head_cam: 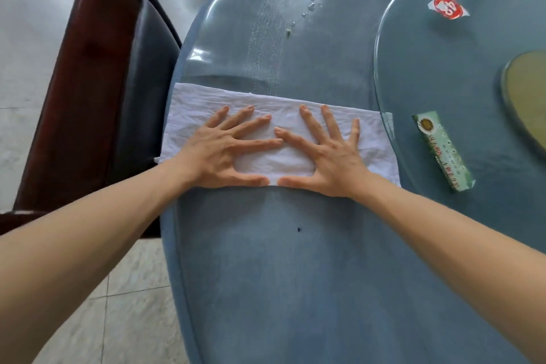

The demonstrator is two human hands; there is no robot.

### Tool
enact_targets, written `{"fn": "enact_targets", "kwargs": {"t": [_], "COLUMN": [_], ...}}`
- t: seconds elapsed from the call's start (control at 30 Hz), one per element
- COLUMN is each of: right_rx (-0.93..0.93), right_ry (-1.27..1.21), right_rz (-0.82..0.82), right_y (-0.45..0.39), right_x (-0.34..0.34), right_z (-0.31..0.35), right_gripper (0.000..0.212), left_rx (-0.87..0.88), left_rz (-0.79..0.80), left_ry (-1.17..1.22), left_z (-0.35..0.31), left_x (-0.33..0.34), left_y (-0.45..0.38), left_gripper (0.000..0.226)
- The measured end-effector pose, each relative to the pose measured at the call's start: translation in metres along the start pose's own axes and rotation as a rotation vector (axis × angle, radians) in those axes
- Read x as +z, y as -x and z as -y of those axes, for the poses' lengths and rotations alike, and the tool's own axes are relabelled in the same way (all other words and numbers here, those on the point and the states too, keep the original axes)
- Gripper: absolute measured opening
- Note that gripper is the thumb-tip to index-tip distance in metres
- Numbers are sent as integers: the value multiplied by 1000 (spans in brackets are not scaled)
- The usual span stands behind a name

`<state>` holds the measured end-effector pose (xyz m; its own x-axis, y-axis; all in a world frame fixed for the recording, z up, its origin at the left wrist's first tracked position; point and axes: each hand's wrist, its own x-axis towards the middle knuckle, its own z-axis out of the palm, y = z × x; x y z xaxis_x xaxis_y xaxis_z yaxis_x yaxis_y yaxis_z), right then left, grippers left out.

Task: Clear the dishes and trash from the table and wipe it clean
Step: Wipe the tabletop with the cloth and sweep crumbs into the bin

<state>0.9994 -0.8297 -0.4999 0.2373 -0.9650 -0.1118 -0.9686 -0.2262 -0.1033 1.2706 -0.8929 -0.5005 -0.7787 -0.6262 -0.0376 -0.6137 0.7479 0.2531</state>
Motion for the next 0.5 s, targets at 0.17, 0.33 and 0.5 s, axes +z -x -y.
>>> {"fn": "enact_targets", "kwargs": {"t": [0.17,0.33,0.5], "right_rx": [41,114,160], "right_ry": [-8,-27,-24], "right_rz": [-3,-4,-20], "right_y": [-38,-97,-140], "right_x": [-3,-9,-15], "right_z": [-9,-18,-30], "right_gripper": [90,89,88], "left_rx": [52,88,149], "left_rz": [-1,2,20], "left_ry": [-4,5,1], "left_z": [36,89,130], "left_x": [-11,-26,-37], "left_y": [-33,-78,-121], "left_gripper": [75,74,75]}}
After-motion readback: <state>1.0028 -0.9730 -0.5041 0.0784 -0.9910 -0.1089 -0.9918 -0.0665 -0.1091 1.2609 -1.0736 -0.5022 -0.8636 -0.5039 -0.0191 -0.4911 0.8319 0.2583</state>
